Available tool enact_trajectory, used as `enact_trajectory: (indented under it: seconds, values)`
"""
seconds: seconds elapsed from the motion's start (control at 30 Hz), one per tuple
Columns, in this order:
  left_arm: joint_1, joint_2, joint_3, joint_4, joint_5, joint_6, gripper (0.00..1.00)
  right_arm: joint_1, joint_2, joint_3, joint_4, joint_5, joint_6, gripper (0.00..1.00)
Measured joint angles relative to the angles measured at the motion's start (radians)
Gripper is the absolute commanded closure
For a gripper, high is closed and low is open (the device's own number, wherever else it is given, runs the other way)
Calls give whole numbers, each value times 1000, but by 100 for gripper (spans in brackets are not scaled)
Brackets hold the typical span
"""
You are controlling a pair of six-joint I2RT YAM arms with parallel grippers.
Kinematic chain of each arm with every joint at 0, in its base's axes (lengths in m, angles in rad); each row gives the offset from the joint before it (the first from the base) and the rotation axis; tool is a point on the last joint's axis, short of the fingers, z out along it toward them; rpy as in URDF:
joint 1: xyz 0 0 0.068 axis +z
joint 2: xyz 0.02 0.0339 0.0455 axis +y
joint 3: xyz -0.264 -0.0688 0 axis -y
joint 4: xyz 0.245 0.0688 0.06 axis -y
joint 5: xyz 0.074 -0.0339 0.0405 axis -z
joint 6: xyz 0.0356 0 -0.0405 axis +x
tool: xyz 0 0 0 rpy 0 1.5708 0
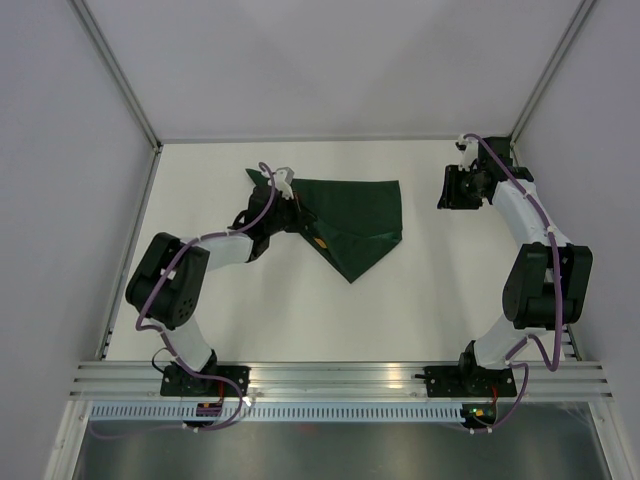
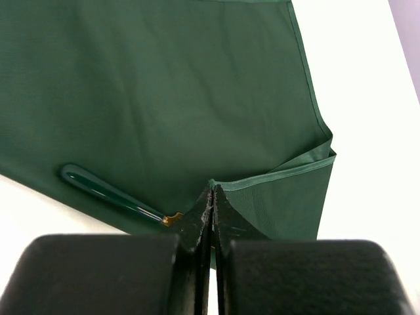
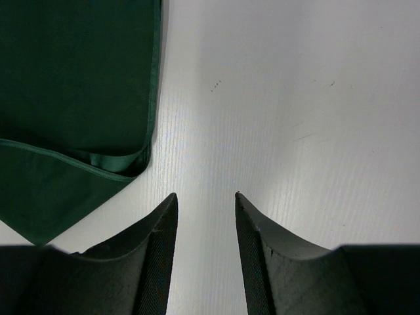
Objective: Fold the napkin, place the utensils inside, and roll it up
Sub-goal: Fold the napkin
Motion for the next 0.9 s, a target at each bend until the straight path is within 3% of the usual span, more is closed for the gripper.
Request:
enact_trajectory:
  seconds: [0.9]
  values:
    - [143,128,38,69,165,-103,98,1,10,0,3,0,-9,54]
